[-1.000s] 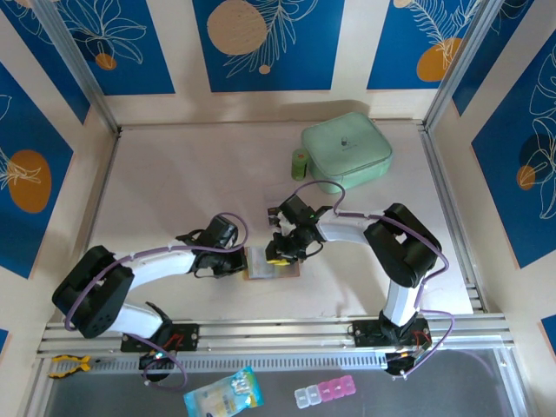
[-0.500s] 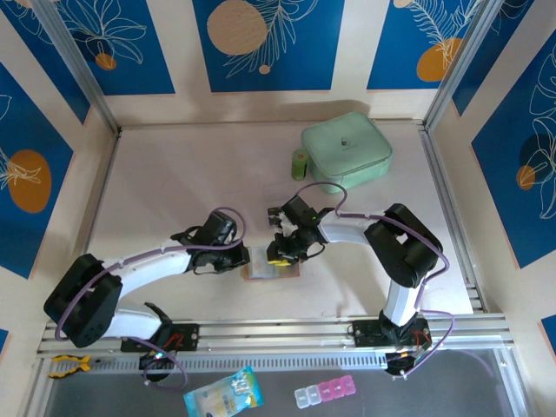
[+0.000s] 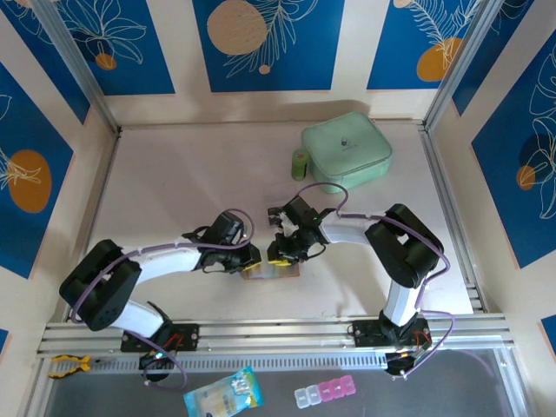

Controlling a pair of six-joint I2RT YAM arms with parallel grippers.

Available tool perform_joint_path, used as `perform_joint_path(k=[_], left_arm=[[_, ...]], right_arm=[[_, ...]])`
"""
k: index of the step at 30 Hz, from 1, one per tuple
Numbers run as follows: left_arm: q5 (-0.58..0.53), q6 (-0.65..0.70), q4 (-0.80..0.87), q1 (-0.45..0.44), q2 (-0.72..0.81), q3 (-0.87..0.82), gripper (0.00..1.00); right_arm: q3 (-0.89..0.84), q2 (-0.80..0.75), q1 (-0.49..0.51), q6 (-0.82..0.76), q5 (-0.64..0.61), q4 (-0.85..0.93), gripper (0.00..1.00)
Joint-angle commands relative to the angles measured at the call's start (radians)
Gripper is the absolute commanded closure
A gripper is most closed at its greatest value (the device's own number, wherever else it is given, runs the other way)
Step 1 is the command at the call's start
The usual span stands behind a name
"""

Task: Take the credit cards out of the card holder

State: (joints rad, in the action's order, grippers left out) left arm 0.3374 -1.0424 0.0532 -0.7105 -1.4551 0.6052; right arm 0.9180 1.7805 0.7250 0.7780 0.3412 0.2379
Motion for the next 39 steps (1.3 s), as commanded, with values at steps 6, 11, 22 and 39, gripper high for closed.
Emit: perform_joint_path(k=[6,11,22,39], left_arm=[[0.044,-0.030,-0.069,-0.013,-0.025,0.024,0.80],[0.044,-0.028,-0.057,-0.017,-0.017,0.037,0.81],[0.048,-0.026,-0.024,-0.040,-0.027,0.096,0.77],[0.061,-0.032,-0.050,-0.104,-0.210,0.259,0.64]], right_arm=[[-0.026,-0.045,-0.007,0.015,0.003,0.009,0.73],[-0.026,-0.095,-0.016,0.011,-0.019,0.037,0.72],[-0.026,-0.246,-0.055,-0.026,-0.071,0.143,0.72],[-0.100,-0.412,-0.176,-0.065,-0.055,0.211,0.71]])
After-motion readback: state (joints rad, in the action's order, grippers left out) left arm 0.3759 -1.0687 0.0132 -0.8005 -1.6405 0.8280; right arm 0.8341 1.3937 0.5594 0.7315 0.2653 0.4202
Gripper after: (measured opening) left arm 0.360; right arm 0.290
